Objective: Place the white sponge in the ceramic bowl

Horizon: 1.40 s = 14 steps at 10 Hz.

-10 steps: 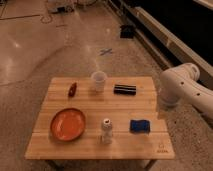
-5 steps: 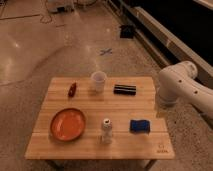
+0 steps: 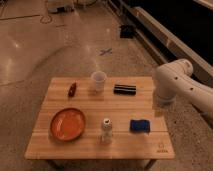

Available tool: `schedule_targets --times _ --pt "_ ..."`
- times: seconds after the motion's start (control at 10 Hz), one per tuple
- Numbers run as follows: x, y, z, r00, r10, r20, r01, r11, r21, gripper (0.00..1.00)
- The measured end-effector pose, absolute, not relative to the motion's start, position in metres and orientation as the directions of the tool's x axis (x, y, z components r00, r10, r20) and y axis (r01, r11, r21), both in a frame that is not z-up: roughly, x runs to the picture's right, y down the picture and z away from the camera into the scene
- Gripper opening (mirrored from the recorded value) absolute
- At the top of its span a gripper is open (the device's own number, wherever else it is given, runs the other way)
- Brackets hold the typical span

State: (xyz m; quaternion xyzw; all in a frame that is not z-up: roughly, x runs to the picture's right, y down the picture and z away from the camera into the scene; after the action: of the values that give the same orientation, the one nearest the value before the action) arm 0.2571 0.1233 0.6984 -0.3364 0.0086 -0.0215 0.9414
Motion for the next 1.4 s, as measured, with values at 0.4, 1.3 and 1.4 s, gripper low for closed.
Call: schedule_targets --times 0.4,1.3,1.4 --pt "0.238 0.131 0.728 0.999 -0.024 0.047 0.048 0.797 -0.603 0.8" --pt "0.218 0.186 0.815 0.984 -0.008 0.178 0.12 0.765 -0.632 0.8" --pt "0.218 0.192 0.817 0.983 -0.007 0.181 0.122 0.766 -0.631 0.8"
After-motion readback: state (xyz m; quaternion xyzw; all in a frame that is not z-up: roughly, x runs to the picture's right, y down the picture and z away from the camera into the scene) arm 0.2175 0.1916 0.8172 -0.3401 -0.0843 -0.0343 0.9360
